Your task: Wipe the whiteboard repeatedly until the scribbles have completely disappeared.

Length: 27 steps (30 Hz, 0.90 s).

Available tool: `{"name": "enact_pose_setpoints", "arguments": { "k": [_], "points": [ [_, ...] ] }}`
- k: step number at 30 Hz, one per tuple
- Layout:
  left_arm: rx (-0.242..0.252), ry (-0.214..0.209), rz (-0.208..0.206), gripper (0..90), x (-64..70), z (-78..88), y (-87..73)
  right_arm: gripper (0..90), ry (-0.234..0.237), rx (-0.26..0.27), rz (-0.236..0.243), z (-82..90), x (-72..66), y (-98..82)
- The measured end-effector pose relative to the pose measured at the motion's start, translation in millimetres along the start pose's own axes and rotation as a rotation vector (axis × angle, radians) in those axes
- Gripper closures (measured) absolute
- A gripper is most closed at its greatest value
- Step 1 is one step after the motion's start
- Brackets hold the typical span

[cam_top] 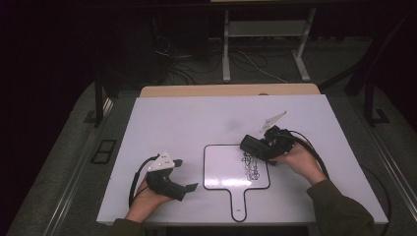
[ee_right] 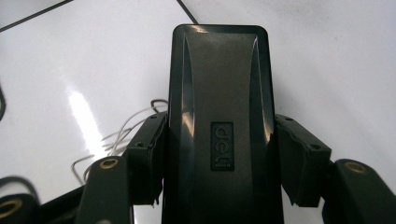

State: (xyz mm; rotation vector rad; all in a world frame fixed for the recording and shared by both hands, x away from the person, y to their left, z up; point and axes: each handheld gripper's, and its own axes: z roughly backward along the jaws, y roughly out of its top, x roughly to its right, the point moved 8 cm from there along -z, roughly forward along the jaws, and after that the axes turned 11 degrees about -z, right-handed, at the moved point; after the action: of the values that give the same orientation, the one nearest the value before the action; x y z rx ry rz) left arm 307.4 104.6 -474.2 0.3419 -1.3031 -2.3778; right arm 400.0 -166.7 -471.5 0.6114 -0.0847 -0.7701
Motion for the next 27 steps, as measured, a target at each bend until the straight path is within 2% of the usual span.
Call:
{"name": "enact_pose_setpoints", "arguments": {
  "k": [4, 7, 11, 17, 24, 27],
  "points": [
    [-0.001, 0.0, -0.002, 0.0, 0.0, 0.4, -0.2, 38.7, 0.002, -0.009, 0.01, -7.7, -1.3, 2.3],
    [-0.003, 0.0, -0.005, 0.0, -0.7, 0.4, -0.7, 38.7, -0.014, -0.019, 0.019, -11.5, 0.7, 0.1],
    [-0.005, 0.0, -0.008, 0.0, -0.9, 0.4, -1.1, 38.7, -0.01, -0.025, 0.009, -15.1, 1.4, -2.2],
    [-0.007, -0.002, -0.01, 0.0, -0.4, -0.4, -1.2, 38.7, -0.027, -0.034, 0.039, -21.6, 0.3, -3.5],
    [-0.01, -0.004, -0.013, 0.0, -0.2, -0.6, -1.5, 38.7, -0.039, -0.035, 0.047, -23.8, -1.5, -3.9],
    [-0.011, -0.004, -0.013, 0.0, 0.0, -0.8, -1.6, 38.7, -0.035, -0.036, 0.072, -25.9, -7.1, -2.4]
  ]
}}
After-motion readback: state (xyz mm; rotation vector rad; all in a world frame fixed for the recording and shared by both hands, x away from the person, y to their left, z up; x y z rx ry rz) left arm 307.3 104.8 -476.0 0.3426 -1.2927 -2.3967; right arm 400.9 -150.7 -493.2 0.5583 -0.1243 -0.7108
